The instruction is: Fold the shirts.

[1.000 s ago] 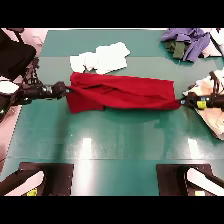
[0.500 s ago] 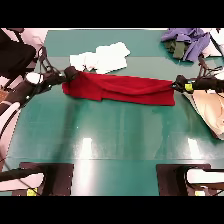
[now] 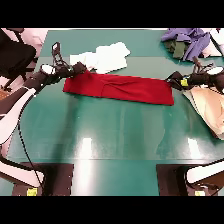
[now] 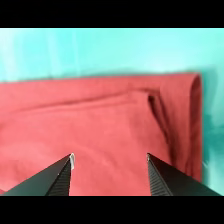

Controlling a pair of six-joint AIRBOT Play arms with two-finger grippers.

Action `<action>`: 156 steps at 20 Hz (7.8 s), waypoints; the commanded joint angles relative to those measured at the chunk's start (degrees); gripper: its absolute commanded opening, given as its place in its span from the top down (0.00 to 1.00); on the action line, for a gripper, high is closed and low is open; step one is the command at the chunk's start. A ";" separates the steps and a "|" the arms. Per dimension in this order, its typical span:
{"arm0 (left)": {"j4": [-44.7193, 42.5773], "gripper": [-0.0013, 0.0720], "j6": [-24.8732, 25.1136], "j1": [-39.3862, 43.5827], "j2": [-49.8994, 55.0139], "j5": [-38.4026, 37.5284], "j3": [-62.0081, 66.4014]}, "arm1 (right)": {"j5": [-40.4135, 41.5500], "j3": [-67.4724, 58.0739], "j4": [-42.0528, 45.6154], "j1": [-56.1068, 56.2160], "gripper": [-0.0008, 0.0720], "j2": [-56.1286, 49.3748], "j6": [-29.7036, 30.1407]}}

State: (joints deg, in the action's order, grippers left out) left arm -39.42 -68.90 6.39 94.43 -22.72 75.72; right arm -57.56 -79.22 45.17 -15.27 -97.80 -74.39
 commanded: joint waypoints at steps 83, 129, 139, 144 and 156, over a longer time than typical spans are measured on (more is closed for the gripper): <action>-45.07 0.95 -22.80 11.06 -8.26 -40.26 29.92 | 2.29 -8.92 14.43 41.55 0.96 10.58 -22.97; -41.97 0.95 -19.65 11.13 -15.63 -53.05 29.92 | -9.16 -16.37 -11.82 18.25 0.96 7.15 -9.11; -37.22 0.95 -19.78 11.13 -15.63 -49.83 29.92 | -27.50 -39.85 -10.08 -33.57 0.96 13.00 -21.18; -36.41 0.95 -21.14 11.13 -15.61 -45.31 29.92 | -39.89 -25.79 -7.58 -51.56 0.96 19.67 -16.15; -36.81 0.95 -20.72 11.10 -15.69 -54.14 29.99 | -41.90 -12.37 -1.40 -58.29 0.31 15.72 -17.99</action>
State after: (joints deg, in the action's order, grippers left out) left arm -76.01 -89.91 17.54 78.76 -74.11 105.65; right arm -97.36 -89.47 48.25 -70.81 -80.27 -92.16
